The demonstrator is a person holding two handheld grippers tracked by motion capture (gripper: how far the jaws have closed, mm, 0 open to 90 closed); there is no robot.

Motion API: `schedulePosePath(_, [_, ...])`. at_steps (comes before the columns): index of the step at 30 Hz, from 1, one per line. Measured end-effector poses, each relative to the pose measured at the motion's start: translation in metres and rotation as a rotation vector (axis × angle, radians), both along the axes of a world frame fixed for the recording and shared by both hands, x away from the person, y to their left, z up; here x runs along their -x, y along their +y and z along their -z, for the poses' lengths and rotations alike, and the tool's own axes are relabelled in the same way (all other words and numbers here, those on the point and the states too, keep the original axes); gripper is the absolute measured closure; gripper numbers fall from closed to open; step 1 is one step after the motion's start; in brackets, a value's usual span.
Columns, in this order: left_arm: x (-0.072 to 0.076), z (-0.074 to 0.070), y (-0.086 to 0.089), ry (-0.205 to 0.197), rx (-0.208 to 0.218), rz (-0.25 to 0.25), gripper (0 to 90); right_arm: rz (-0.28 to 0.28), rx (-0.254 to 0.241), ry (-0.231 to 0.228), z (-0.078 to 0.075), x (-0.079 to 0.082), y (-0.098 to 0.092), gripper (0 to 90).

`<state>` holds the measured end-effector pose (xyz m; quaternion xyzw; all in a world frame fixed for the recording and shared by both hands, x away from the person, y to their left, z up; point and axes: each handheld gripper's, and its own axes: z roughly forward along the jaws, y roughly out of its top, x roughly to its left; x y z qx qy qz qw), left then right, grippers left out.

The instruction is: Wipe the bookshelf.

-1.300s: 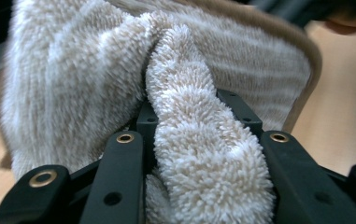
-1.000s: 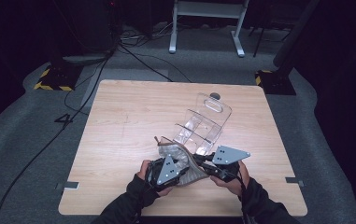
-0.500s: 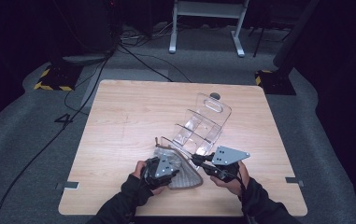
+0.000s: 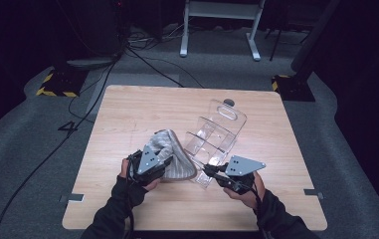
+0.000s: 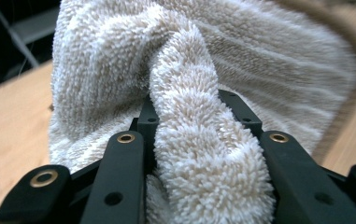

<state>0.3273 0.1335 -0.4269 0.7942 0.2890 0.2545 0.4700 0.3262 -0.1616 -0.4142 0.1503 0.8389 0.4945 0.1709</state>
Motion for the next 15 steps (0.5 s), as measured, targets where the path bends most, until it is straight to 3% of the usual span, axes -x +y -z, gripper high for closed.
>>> schedulePosePath(2, [0.006, -0.004, -0.009, -0.026, 0.002, 0.027, 65.7, 0.001, 0.001, -0.001, 0.000, 0.000, 0.000, 84.4])
schedulePosePath(5, [0.014, -0.002, -0.024, -0.052, -0.043, 0.075, 65.6, 0.000, -0.002, 0.001, 0.000, 0.000, 0.000, 84.3])
schedulePosePath(7, [0.019, 0.001, -0.032, -0.046, -0.033, 0.123, 65.6, -0.001, -0.002, 0.001, 0.000, 0.000, 0.000, 84.3])
schedulePosePath(11, [0.026, 0.016, -0.055, -0.019, -0.099, 0.213, 65.7, 0.000, 0.000, -0.002, 0.000, 0.000, 0.000, 84.4])
schedulePosePath(14, [0.027, 0.026, -0.064, -0.010, -0.138, 0.232, 65.5, 0.000, 0.001, -0.004, 0.000, 0.000, 0.000, 84.4])
schedulePosePath(15, [0.026, 0.029, -0.064, 0.006, -0.120, 0.237, 65.5, 0.003, 0.000, -0.003, 0.000, 0.000, 0.000, 84.4])
